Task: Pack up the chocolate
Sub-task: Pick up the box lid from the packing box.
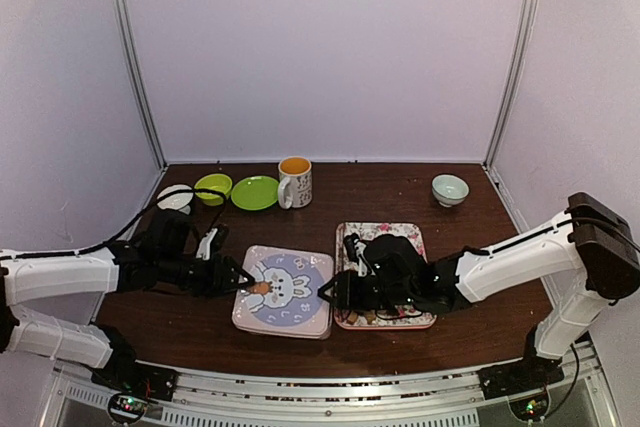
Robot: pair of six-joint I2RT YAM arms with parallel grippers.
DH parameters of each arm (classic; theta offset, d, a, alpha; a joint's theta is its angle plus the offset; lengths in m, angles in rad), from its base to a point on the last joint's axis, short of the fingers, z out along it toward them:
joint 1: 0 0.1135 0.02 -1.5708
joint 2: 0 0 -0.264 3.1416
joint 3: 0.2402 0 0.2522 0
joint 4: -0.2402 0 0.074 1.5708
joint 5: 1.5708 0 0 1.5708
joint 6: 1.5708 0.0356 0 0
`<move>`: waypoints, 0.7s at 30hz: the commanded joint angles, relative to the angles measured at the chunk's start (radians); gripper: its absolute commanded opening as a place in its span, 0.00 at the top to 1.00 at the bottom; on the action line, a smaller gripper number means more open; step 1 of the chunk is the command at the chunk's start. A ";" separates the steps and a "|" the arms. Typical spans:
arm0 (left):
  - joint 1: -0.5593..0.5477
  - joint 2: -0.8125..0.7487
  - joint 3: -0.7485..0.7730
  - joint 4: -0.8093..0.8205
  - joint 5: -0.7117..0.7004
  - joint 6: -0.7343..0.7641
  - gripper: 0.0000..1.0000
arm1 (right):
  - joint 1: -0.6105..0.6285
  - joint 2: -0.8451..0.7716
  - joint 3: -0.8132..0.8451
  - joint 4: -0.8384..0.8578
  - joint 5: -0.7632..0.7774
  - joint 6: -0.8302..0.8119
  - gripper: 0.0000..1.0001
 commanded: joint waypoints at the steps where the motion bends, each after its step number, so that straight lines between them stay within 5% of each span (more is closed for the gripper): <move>1: -0.006 -0.069 0.022 0.007 0.019 -0.006 0.56 | 0.014 -0.033 0.027 0.073 -0.033 -0.026 0.66; 11: -0.002 -0.171 -0.034 0.085 -0.025 -0.076 0.90 | 0.016 -0.001 0.062 0.093 -0.036 -0.062 0.66; 21: 0.068 -0.417 -0.069 0.097 -0.019 -0.179 1.00 | 0.013 -0.087 0.057 0.020 0.054 -0.122 0.60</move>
